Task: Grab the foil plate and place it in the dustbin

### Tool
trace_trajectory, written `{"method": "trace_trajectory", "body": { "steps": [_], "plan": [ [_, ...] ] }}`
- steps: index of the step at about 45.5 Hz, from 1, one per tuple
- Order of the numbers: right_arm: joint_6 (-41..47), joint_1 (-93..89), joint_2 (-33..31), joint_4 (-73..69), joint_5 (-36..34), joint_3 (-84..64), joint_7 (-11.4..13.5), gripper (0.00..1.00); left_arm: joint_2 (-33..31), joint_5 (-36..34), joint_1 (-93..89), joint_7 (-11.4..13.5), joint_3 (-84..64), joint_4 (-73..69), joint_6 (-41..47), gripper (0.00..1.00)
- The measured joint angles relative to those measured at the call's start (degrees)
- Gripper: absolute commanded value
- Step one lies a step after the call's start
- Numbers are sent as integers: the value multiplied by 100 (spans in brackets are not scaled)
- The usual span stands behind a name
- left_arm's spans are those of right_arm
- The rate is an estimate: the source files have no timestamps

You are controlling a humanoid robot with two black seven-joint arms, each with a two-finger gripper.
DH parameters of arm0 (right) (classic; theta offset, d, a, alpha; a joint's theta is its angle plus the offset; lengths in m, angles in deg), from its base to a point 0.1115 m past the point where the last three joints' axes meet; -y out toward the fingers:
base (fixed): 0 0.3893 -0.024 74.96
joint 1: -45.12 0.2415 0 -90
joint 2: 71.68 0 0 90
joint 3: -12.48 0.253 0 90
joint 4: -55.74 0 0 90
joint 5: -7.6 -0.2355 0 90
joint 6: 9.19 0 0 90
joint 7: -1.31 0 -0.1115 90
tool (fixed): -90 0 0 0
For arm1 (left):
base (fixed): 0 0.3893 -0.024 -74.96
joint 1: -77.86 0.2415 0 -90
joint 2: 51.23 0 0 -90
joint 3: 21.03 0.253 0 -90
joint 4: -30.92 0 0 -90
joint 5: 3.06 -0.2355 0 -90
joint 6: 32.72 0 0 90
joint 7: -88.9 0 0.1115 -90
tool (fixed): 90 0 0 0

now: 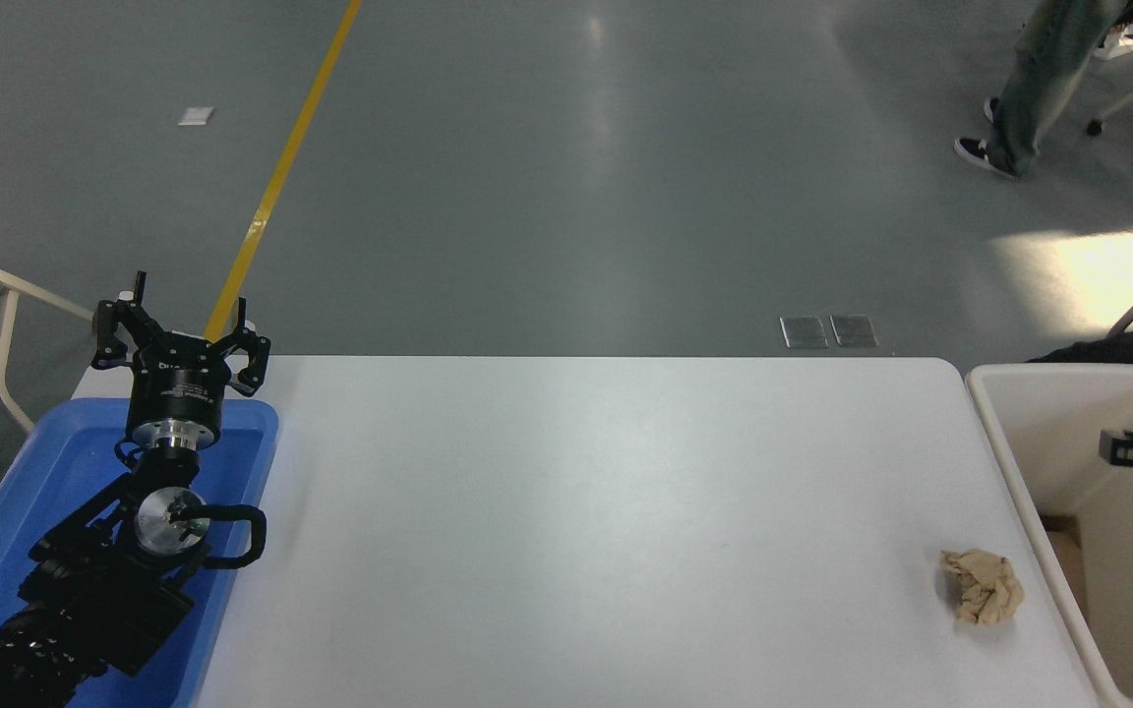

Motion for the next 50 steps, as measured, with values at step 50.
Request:
{"method": "trace_trajectory", "body": {
  "steps": [50],
  "plan": [
    [4115, 6337, 2511, -5134, -3195, -388, -59, 100, 1, 9, 4, 5, -6, -1, 1, 99]
  ]
}}
